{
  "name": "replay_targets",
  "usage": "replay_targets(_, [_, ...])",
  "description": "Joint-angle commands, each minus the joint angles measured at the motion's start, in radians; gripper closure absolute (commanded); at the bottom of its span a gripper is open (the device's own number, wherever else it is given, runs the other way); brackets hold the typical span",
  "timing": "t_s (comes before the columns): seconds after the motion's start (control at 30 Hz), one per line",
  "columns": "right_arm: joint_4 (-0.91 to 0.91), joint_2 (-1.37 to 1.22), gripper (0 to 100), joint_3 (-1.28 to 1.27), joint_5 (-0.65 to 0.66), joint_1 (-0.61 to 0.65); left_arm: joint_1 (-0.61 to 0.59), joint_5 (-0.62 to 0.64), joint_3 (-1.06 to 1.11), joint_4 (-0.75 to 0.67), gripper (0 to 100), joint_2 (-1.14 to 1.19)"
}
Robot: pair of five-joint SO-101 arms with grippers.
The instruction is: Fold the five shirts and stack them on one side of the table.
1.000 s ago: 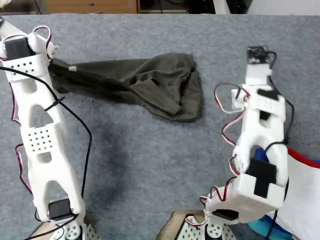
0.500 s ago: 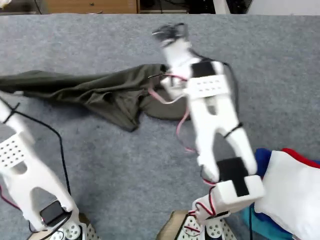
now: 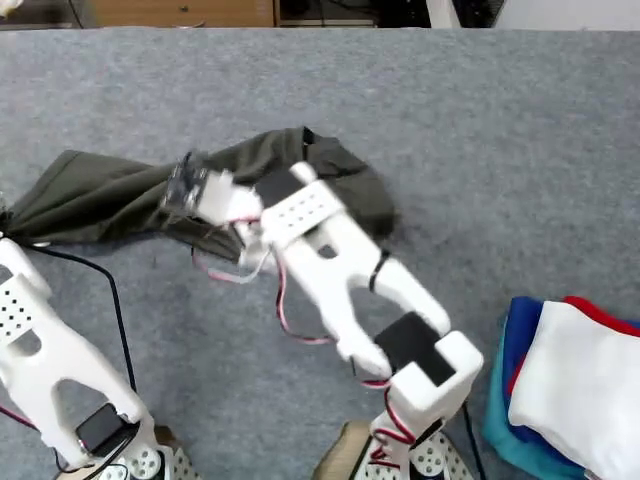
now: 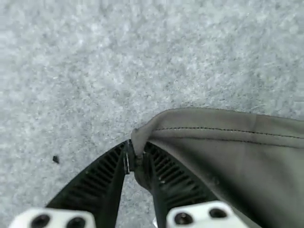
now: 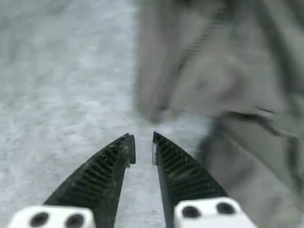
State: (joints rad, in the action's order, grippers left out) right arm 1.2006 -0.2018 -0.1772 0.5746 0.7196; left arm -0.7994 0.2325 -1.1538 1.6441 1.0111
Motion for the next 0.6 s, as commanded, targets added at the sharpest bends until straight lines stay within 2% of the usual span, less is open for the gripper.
replay_targets(0.0, [-0.084, 0.085, 91.0, -0.113, 0.017, 0.035, -0.017, -0.018, -0.04, -0.017, 98, -0.002])
replay_targets(0.3, [-0.394, 0.088, 91.0, -0.305, 0.012, -0.022, -0.015, -0.015, -0.046, -0.11, 98, 0.09])
replay_targets(0.57, [-0.427, 0.004, 91.1, -0.225, 0.011, -0.028, -0.014, -0.012, -0.046, -0.164, 98, 0.101])
